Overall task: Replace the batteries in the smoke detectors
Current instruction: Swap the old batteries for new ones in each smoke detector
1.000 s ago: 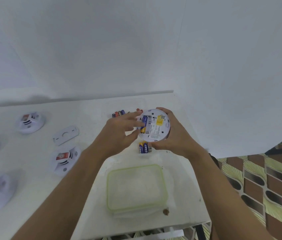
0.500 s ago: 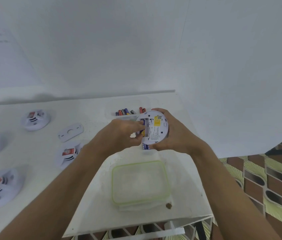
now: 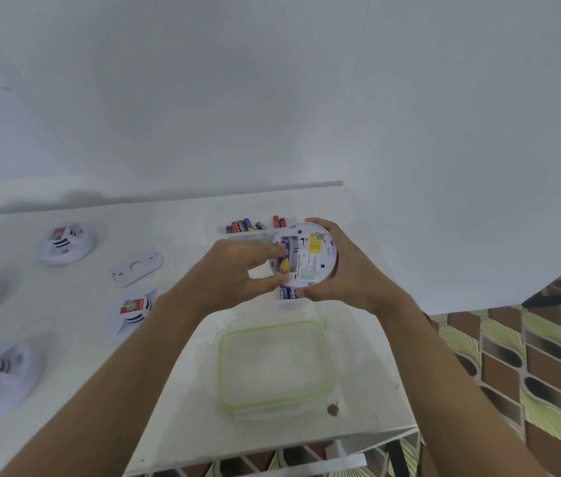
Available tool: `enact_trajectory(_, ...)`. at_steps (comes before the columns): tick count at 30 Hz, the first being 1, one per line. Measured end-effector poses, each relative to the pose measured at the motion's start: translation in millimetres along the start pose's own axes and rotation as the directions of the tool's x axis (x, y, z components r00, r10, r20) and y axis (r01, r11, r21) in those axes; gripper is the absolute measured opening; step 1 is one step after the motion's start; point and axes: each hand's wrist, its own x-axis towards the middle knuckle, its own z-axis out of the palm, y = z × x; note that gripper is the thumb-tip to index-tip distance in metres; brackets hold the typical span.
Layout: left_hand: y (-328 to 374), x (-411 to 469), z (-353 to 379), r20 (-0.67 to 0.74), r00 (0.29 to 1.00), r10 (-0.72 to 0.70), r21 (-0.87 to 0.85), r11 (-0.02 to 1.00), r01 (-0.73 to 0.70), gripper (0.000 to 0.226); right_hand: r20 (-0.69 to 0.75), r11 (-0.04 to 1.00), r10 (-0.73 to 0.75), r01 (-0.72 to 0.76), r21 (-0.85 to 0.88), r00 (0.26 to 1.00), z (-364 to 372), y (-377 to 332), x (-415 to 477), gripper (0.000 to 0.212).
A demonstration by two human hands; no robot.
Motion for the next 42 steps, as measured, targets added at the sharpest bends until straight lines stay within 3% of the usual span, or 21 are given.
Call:
enact_trajectory(5,7.3,-2.5,17.2,-0.176,0.965,-0.196,-0.193,0.968,0.161,0.034,-0.038,1.0,-0.011,0.01,-0.022,0.999,-0.2,1.6,0.9,0.094)
enact_trajectory(8,15.3,3.5,22.5,-0.238,0.867,-0.438,-0.412,0.854,0.318,0.016,-0.059,1.0,-0.018,0.018,-0.003,0.998,0.3,2.9,2.4,0.094)
enact_trajectory(13,11.1,16.5,17.1,-0.247,0.703,-0.667,-0.629,0.662,0.407,0.023,-0.116,0.999,-0.01,0.015,0.034,0.993,-5.5,11.2,7.3,0.102)
enact_trajectory(16,-1.6,20.5,14.2,-0.128,0.69,-0.713,-0.466,0.657,0.593,0.032,-0.246,0.994,-0.017,0.043,0.101,0.969,-10.0,20.1,11.0,0.1)
enact_trajectory(19,-13.6,22.7,20.5,0.095,0.706,-0.702,-0.13,0.694,0.708,0.034,-0.37,0.984,-0.016,0.081,0.161,0.929,-12.5,30.4,16.8,0.095)
enact_trajectory(22,-21.9,29.7,32.4,0.299,0.618,-0.727,0.121,0.671,0.731,0.04,-0.435,0.978,-0.026,0.113,0.177,0.9,-12.3,36.2,24.7,0.092)
enact_trajectory(26,-23.6,42.1,42.2,0.461,0.476,-0.749,0.28,0.632,0.723,0.047,-0.451,0.967,-0.018,0.13,0.219,0.892,-11.8,39.3,34.6,0.092)
enact_trajectory(36,-23.8,48.8,43.3,0.511,0.37,-0.776,0.251,0.547,0.799,0.045,-0.455,0.972,-0.02,0.123,0.199,0.89,-16.0,43.1,53.5,0.096)
enact_trajectory(39,-21.1,56.1,24.5,0.523,0.411,-0.747,0.172,0.564,0.807,0.044,-0.477,0.971,-0.012,0.125,0.206,0.879,-16.9,43.6,57.8,0.094)
enact_trajectory(42,-20.0,72.9,6.6,0.482,0.499,-0.72,0.041,0.588,0.808,0.037,-0.506,0.967,-0.035,0.158,0.201,0.862,-20.5,45.4,64.6,0.088)
